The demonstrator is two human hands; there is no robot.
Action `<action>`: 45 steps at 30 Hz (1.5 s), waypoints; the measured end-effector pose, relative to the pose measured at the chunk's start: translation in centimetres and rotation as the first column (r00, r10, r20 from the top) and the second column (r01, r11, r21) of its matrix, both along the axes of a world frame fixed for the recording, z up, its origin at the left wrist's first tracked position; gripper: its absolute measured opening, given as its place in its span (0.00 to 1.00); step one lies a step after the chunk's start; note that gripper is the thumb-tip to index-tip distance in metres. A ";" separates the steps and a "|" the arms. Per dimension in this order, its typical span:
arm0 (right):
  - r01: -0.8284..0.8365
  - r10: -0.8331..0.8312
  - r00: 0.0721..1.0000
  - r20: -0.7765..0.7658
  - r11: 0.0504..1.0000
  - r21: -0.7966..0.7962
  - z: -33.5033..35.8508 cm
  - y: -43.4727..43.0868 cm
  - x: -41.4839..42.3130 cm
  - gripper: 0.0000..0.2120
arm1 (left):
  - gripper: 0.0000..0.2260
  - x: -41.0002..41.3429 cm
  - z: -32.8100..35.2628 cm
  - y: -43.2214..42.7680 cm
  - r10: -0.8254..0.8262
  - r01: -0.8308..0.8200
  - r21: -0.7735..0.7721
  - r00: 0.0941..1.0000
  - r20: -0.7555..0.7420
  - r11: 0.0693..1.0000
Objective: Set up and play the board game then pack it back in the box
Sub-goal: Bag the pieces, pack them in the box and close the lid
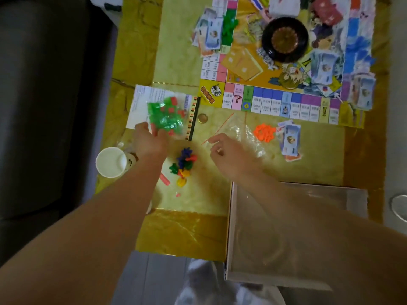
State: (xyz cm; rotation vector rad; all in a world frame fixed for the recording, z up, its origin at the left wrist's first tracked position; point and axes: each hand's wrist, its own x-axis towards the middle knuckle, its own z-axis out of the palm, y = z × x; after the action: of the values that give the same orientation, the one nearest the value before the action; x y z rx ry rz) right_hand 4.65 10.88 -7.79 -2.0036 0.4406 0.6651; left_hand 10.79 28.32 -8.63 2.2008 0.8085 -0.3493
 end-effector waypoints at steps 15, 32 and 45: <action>0.185 -0.164 0.975 -0.148 0.973 0.139 -3.6 -1.2 5.2 0.14 | 0.19 4.2 -2.6 -1.2 0.018 -0.033 -0.132 0.994 -0.107 0.991; 0.532 -0.366 0.847 -0.387 0.621 0.576 1.8 -5.5 -6.1 0.18 | 0.16 -9.0 3.4 -7.4 -0.393 0.124 -0.764 0.902 -0.180 0.633; 0.886 -0.854 0.463 -0.239 0.455 0.091 2.3 -13.9 -22.0 0.18 | 0.15 -19.2 2.7 -12.4 -0.598 0.404 -0.523 0.752 -0.277 0.751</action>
State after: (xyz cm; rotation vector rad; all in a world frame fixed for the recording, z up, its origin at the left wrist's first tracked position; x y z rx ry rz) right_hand -17.31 -3.01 -5.52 -1.2314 1.3442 0.1659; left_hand -8.44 15.94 -5.92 1.8915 0.2569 -1.2162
